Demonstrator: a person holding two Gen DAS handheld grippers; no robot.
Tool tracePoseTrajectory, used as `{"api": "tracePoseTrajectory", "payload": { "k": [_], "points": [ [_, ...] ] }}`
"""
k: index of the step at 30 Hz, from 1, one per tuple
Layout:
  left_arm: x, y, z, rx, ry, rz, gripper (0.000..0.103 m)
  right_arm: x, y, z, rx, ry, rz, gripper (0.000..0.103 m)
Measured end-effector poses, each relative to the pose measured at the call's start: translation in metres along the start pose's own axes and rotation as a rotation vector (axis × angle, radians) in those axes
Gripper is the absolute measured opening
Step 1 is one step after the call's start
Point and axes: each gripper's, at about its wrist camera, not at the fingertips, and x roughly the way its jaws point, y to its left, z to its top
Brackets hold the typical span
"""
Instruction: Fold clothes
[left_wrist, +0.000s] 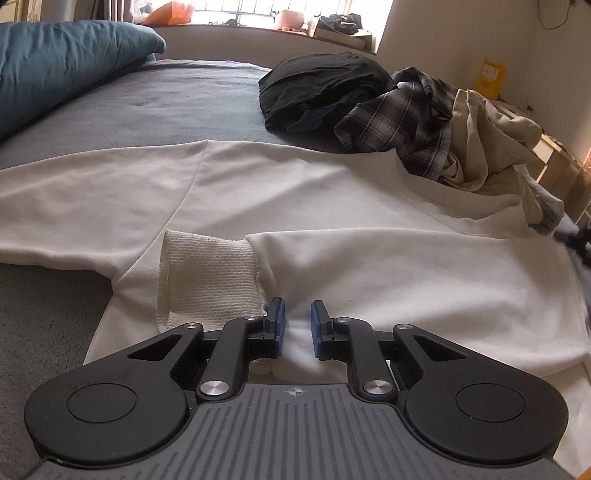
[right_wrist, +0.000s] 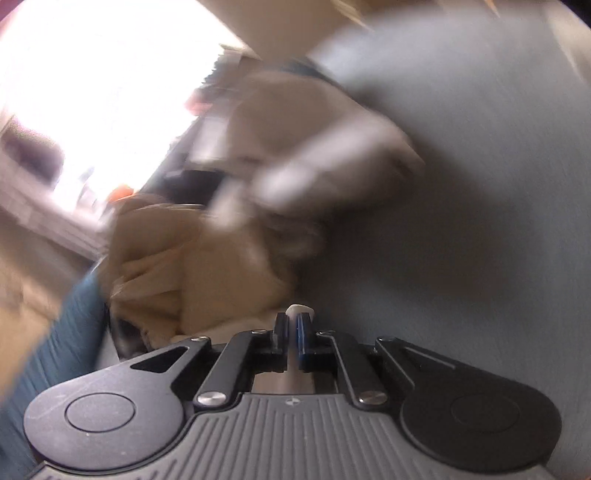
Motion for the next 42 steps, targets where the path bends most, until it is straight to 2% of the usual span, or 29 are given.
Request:
{"api": "tracePoseTrajectory", "payload": {
  "k": [3,7,11,15,18,19,20,22,25,27,28,29,31,32,35,38,42],
  "points": [
    [0.000,0.000,0.000,-0.001,-0.001,0.002,0.016,0.003,0.024,0.000,-0.166,-0.021,-0.045,0.004],
    [0.000,0.000,-0.001,0.000,-0.001,0.003,0.016,0.014,0.022,-0.004,-0.263,-0.006,-0.135,0.004],
    [0.000,-0.001,-0.001,0.014,-0.002,0.006,0.016,0.024,-0.002,-0.007,-0.171,0.035,-0.185,0.007],
    [-0.001,-0.004,-0.001,0.041,-0.008,0.015,0.016,0.001,-0.014,-0.002,-0.053,-0.054,-0.222,0.009],
    [-0.002,-0.005,-0.001,0.044,-0.010,0.014,0.016,-0.025,-0.015,0.000,-0.026,-0.045,-0.197,0.012],
    [-0.002,-0.005,-0.001,0.044,-0.010,0.013,0.016,-0.034,-0.013,-0.002,-0.029,-0.021,-0.184,0.020],
    [-0.002,-0.005,-0.001,0.044,-0.011,0.012,0.016,-0.042,-0.010,-0.007,-0.039,0.014,-0.170,0.033],
    [-0.002,-0.004,-0.001,0.043,-0.011,0.009,0.016,-0.057,-0.005,-0.020,-0.051,0.098,-0.141,0.039],
    [-0.003,-0.004,-0.003,0.042,-0.016,0.008,0.016,-0.072,-0.002,-0.053,-0.065,0.233,-0.135,0.039],
    [-0.003,-0.004,-0.003,0.041,-0.018,0.010,0.016,-0.082,-0.003,-0.077,-0.076,0.283,-0.155,0.039],
    [-0.004,-0.004,-0.003,0.040,-0.018,0.014,0.016,-0.086,-0.002,-0.089,-0.091,0.294,-0.164,0.036],
    [-0.005,-0.005,-0.003,0.040,-0.018,0.019,0.016,-0.090,0.001,-0.099,-0.126,0.291,-0.181,0.027],
    [-0.007,-0.007,-0.004,0.049,-0.021,0.031,0.017,-0.091,0.012,-0.114,-0.267,0.275,-0.267,0.013],
    [-0.008,-0.008,-0.005,0.052,-0.022,0.038,0.017,-0.092,0.020,-0.115,-0.318,0.254,-0.304,0.009],
    [-0.011,-0.008,-0.006,0.057,-0.025,0.052,0.017,-0.095,0.041,-0.111,-0.416,0.166,-0.387,0.011],
    [-0.013,-0.008,-0.008,0.072,-0.031,0.072,0.017,-0.088,0.061,-0.101,-0.448,0.074,-0.338,0.011],
    [-0.014,-0.008,-0.009,0.077,-0.036,0.088,0.016,-0.050,0.082,-0.095,-0.487,0.044,-0.270,0.010]
  ]
}}
